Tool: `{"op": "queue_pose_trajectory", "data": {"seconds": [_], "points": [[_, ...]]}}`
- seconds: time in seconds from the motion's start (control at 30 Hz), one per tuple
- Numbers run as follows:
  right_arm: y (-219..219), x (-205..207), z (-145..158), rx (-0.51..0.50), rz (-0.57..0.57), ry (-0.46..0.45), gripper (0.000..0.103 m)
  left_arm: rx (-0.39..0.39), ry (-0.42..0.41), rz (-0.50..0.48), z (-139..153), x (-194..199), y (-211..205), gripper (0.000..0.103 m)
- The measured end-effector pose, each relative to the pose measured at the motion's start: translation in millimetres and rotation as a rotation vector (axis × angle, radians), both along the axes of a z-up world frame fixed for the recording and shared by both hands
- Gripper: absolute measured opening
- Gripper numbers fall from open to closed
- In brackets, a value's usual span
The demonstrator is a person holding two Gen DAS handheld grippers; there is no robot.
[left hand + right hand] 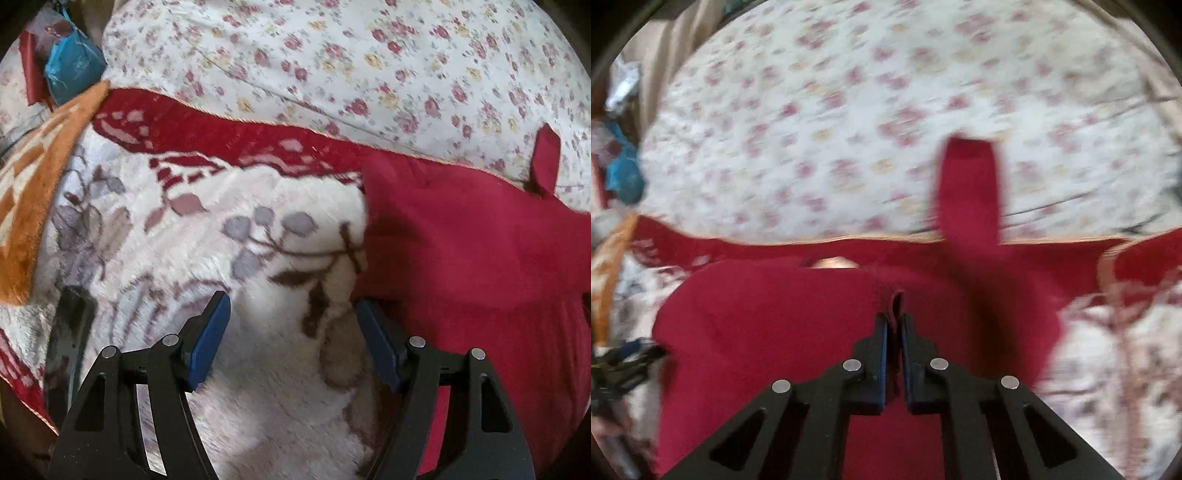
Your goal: Fold small clothes
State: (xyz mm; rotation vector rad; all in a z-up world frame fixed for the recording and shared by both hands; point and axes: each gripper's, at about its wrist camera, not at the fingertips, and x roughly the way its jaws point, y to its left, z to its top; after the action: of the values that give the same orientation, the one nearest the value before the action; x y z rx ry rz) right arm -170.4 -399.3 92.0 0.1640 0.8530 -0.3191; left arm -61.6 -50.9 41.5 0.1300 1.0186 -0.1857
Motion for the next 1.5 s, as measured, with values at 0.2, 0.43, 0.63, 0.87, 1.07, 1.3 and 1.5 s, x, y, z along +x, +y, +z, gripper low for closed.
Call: {"op": "queue_pose_trajectory", "data": {"seconds": [0.2,0.43,0.63,0.87,1.07,1.3,1.5], "points": [[-38,5,-52,0.140,-0.092,0.222,0.007,-0.018,0.007,-0.005,8,-12,0,0.071],[31,37,3,0.163,0.163,0.012,0.058,-0.105,-0.025,0.043,20,-11,15,0.071],[125,110,-21,0.141,0.473,0.084,0.058,-0.198,-0.124,0.055,40,-13,23,0.071],[155,170,-78,0.256,0.595,0.230,0.033,-0.097,-0.027,-0.016,13,6,-4,0.071],[162,155,-50,0.049,0.596,0.112,0.004,-0.085,0.001,-0.002,3,13,-3,0.072],[131,163,-56,0.171,0.469,0.105,0.003,-0.113,0.015,0.018,2,14,3,0.073],[184,169,-70,0.157,0.603,0.161,0.004,-0.097,0.002,0.015,3,15,1,0.073]]}}
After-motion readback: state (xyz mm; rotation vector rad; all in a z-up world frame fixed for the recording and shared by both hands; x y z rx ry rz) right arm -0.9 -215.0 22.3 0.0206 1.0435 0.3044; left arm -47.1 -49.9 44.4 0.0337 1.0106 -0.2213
